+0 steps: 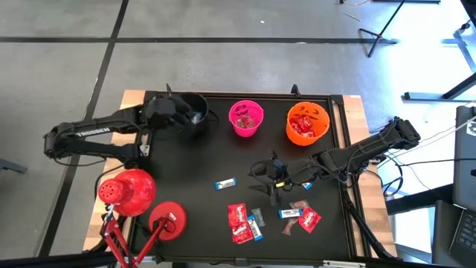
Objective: Organize candy in baskets
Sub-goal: Put the white chocolate bar into the black bucket
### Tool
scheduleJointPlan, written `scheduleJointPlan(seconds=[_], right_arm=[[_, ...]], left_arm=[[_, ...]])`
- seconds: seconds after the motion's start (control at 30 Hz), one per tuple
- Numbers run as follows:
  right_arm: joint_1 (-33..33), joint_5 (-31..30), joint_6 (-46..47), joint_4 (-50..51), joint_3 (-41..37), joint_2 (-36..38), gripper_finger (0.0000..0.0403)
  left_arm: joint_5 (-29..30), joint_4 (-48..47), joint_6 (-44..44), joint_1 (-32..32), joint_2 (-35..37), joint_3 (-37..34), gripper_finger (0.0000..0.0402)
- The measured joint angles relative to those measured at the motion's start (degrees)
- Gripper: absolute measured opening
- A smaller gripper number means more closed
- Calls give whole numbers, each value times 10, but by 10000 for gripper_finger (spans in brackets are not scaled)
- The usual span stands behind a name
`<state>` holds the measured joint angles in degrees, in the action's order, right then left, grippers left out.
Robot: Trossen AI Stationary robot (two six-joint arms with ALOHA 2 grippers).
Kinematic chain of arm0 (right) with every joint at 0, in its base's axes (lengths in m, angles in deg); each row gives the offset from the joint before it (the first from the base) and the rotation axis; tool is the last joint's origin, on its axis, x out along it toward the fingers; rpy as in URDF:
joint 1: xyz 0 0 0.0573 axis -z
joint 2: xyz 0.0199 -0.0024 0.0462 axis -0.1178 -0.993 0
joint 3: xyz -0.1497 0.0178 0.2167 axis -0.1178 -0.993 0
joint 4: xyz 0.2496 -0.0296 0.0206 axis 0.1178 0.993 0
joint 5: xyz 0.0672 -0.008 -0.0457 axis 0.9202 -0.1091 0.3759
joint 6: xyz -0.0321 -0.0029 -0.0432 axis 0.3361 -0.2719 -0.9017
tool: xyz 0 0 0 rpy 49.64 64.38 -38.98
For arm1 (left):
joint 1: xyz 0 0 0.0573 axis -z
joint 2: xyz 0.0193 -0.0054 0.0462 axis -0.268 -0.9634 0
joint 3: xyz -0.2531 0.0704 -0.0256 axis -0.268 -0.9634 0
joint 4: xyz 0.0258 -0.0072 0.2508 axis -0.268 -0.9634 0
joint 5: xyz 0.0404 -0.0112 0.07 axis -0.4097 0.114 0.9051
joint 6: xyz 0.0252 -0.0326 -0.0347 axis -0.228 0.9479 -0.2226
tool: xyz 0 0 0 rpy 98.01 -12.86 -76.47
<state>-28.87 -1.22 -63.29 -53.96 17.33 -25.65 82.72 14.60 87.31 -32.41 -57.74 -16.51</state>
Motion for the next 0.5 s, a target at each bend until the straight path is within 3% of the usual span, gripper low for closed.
scheduleJointPlan(seconds=[0.1, 0.33, 0.5], right_arm=[[0, -6, 0, 0, 0, 0, 193], [0, -24, 0, -1, 0, 0, 193], [0, -30, 0, -3, 0, 0, 193]], left_arm=[[-23, 2, -41, 32, 4, 22, 182], [-22, 7, -74, 145, -3, 95, 181], [-5, 8, -112, 223, -18, 103, 181]])
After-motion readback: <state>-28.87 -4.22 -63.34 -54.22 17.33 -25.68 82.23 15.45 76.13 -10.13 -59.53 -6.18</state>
